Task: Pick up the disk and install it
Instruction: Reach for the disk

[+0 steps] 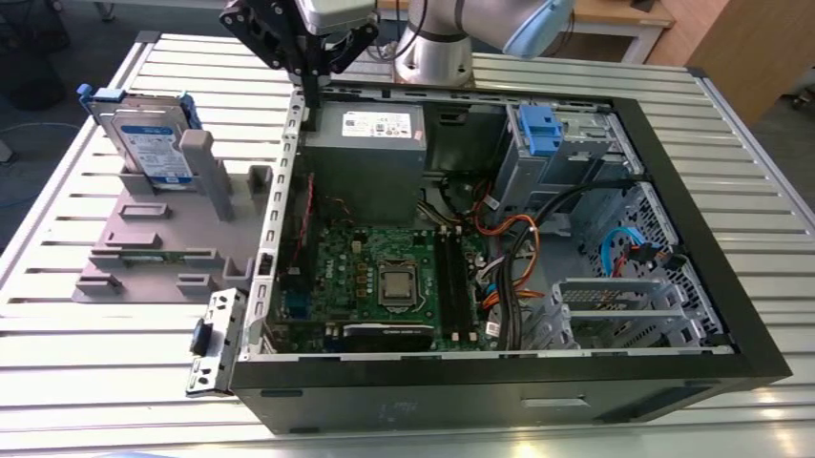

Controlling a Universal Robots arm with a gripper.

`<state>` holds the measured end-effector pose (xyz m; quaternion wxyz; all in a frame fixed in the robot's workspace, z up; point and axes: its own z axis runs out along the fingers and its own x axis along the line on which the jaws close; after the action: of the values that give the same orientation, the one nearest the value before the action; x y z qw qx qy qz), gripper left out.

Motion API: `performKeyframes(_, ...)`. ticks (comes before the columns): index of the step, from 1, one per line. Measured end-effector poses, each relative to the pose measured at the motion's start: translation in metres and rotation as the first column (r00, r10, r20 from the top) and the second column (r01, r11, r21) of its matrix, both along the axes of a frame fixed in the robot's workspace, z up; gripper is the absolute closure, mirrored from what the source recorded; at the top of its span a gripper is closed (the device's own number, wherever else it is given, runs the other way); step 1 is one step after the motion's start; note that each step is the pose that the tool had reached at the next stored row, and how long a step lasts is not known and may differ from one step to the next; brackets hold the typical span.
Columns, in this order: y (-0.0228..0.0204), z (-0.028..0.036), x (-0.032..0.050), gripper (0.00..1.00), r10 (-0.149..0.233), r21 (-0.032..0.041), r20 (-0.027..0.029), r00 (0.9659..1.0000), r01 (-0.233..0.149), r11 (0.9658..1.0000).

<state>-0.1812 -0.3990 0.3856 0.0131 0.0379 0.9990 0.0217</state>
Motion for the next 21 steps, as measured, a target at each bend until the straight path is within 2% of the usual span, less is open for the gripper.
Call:
performKeyframes(15,0.0,-0.0008,-0.0036,0.89,0.0,0.0,0.0,1.0,0.0,1.0)
performKeyframes(17,0.0,-0.0058,-0.0062,0.89,0.0,-0.0001,0.0001,1.0,0.0,1.0)
performKeyframes(21,0.0,-0.0058,-0.0066,0.89,0.0,-0.0001,0.0,1.0,0.0,1.0)
